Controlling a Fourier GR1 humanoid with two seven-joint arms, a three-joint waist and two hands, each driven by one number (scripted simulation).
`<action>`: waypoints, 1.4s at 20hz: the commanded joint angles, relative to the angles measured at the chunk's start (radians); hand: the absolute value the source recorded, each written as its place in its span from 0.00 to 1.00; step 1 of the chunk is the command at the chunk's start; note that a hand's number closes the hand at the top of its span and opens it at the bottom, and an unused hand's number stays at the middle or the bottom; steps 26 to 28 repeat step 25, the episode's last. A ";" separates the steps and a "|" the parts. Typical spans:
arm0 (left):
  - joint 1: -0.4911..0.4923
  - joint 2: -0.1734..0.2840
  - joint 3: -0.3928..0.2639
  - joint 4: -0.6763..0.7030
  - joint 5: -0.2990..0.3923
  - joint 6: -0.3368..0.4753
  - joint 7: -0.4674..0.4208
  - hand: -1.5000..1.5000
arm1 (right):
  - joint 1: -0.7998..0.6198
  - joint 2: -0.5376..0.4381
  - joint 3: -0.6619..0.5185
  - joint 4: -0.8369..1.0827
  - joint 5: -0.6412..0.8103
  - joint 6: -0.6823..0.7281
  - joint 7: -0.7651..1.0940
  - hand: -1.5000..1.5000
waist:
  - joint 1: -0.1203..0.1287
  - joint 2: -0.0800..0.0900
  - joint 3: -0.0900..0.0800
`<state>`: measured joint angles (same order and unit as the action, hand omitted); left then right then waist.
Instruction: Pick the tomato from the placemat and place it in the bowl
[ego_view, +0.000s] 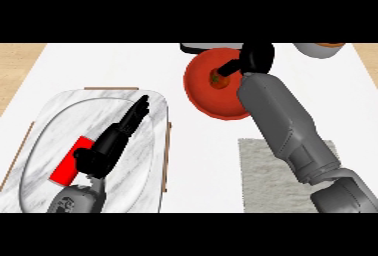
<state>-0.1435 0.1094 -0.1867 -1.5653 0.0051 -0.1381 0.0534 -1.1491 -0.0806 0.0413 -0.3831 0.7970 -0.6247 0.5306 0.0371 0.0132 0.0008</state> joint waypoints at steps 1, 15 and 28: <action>-0.020 0.014 0.025 -0.033 0.022 -0.008 0.055 0.50 | 0.037 -0.001 -0.066 -0.031 -0.042 -0.167 -0.057 0.00 | -0.006 -0.002 0.000; 0.025 0.016 0.045 -0.023 0.000 -0.003 0.020 0.50 | 0.453 -0.172 -0.197 -0.545 -0.288 -0.091 -0.192 0.00 | -0.070 -0.024 -0.001; 0.023 0.012 0.054 -0.043 0.008 -0.018 0.058 0.50 | 0.944 -0.276 -0.279 -1.025 -0.545 0.138 -0.331 0.00 | -0.060 -0.019 -0.001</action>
